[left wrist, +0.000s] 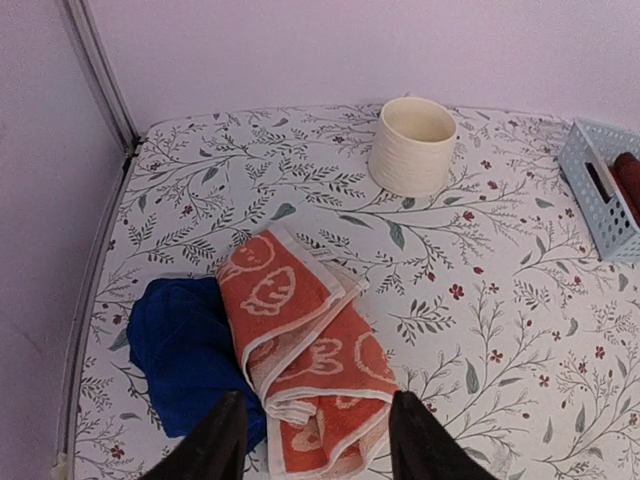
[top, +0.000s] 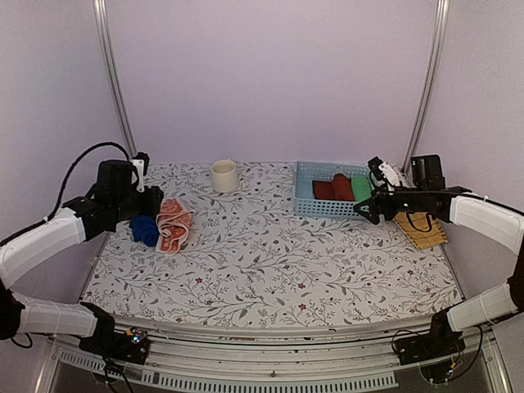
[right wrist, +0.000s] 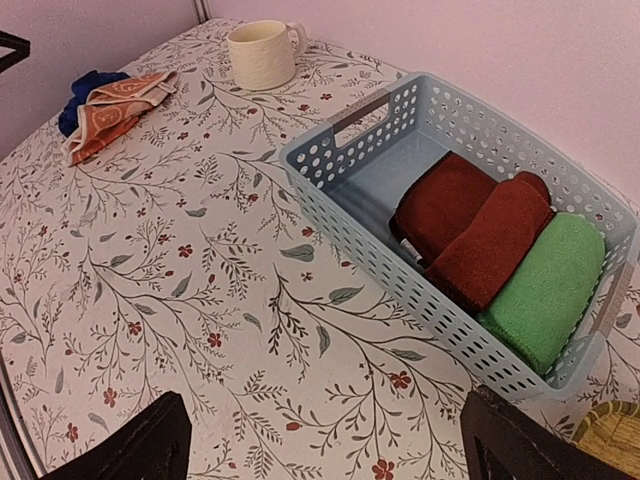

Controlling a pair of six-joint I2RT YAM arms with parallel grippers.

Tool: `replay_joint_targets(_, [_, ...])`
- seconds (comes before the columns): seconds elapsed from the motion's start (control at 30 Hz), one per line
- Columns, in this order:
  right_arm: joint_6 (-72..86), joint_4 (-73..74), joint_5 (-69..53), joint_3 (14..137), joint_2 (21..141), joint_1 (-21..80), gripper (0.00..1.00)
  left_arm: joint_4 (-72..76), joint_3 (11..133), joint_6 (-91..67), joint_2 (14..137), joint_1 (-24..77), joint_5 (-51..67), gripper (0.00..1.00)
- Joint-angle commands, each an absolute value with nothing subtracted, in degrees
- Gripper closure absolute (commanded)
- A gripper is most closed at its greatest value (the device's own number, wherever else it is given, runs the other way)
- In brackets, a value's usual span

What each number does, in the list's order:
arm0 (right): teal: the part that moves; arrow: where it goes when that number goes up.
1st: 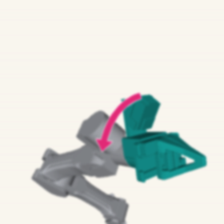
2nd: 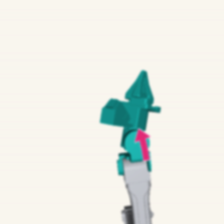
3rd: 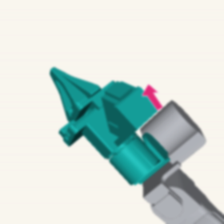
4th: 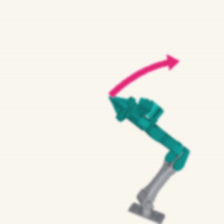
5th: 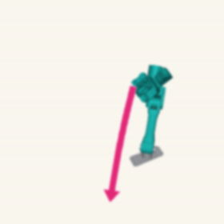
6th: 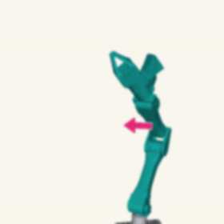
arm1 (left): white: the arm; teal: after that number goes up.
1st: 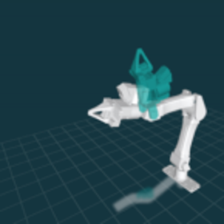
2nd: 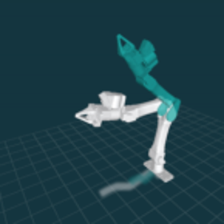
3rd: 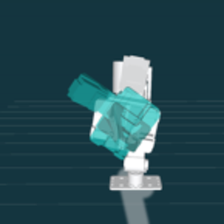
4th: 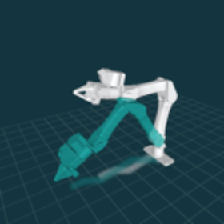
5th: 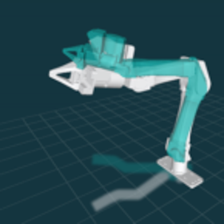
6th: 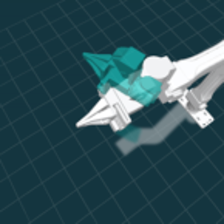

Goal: Roll the towels
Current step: Pick up the towel from the towel pile.

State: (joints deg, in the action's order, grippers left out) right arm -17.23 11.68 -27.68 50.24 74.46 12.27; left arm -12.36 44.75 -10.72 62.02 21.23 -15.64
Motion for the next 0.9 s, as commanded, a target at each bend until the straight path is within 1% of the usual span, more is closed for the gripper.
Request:
replay_joint_targets(0.0, [-18.13,9.01,-28.28,48.78,74.14,12.9,0.02,-19.9,49.12,-17.81,69.6,21.08,-13.64,0.57])
replay_joint_targets(0.03, [-18.45,8.91,-28.1,48.58,74.01,12.95,0.02,-19.98,49.19,-19.36,71.07,21.23,-13.24,0.57])
replay_joint_targets(0.13, [-19.76,9.06,-28.3,48.22,73.72,13.01,0.01,-20.38,49.84,-22.68,74.49,21.29,-14.6,0.54])
replay_joint_targets(0.23, [-21.39,9.48,-29.57,47.94,74.12,13.04,0.01,-22.14,52.9,-23.57,79.45,21.13,-16.87,0.54])
replay_joint_targets(0.37, [-22.9,10.99,-31.11,48.61,75.49,13.13,0.01,-27.49,61.64,-21.45,89.91,21.03,-17.55,0.52])
replay_joint_targets(0.43, [-23.49,11.69,-31.23,48.94,76.06,13.14,0.01,-30.31,66.51,-20.27,95.32,21.09,-16.87,0.48])
replay_joint_targets(0.5, [-24.03,11.99,-30.92,49.04,76.33,13.16,0.02,-32.3,70.97,-19.61,100.09,21.09,-17.04,0.46])
replay_joint_targets(0.67, [-24.7,12.35,-30.79,49.06,76.27,13.18,0.02,-33.61,77.86,-18.03,108.28,21.14,-18.59,0.46])
replay_joint_targets(0.87, [-25.04,12.56,-31.09,49.08,76.79,13.18,0.03,-34.87,83.81,-18.17,115.84,21.08,-22.73,0.53])
